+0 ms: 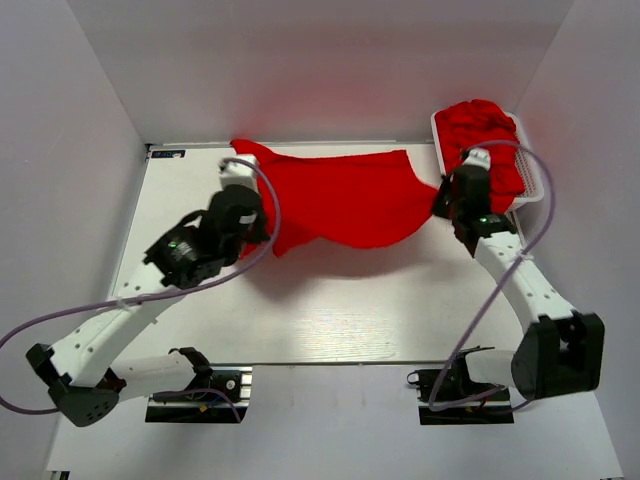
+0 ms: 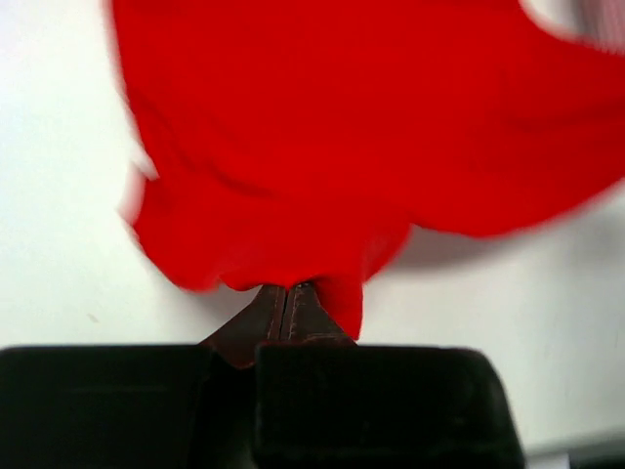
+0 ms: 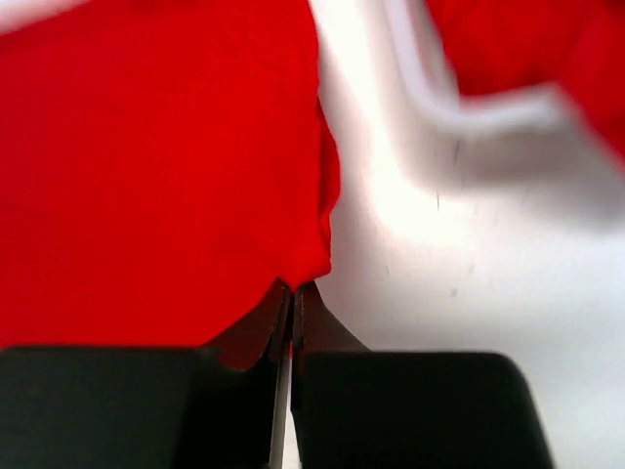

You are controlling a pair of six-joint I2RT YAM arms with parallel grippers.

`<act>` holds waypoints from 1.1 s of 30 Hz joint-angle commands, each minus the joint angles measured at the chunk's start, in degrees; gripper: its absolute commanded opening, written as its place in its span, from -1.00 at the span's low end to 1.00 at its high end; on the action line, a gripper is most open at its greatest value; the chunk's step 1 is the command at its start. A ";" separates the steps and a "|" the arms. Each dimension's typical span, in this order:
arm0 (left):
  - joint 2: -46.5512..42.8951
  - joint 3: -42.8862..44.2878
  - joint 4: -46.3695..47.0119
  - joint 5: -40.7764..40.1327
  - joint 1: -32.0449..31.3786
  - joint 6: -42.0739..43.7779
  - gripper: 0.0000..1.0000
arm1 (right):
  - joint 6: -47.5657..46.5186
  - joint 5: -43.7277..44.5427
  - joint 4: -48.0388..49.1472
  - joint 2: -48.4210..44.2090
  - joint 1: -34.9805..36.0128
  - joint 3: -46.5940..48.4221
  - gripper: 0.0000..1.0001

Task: Fold and stack the t-shirts
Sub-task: Flatten out the tshirt

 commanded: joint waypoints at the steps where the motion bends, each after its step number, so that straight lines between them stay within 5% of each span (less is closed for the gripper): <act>1: -4.65 6.71 0.97 -16.59 0.45 4.35 -1.00 | -2.76 -0.47 -0.19 -5.53 0.18 8.61 -1.00; 11: -13.10 19.37 26.54 -16.11 0.45 32.65 -1.00 | -8.99 -7.40 -11.09 -12.74 0.27 30.14 -1.00; 24: -9.49 54.24 18.40 5.68 0.45 45.50 -1.00 | -13.48 -28.91 -21.99 -23.56 0.10 51.16 -1.00; 33: -4.67 62.00 19.27 11.49 0.45 46.81 -1.00 | -12.17 -32.03 -24.29 -28.65 0.01 56.12 -1.00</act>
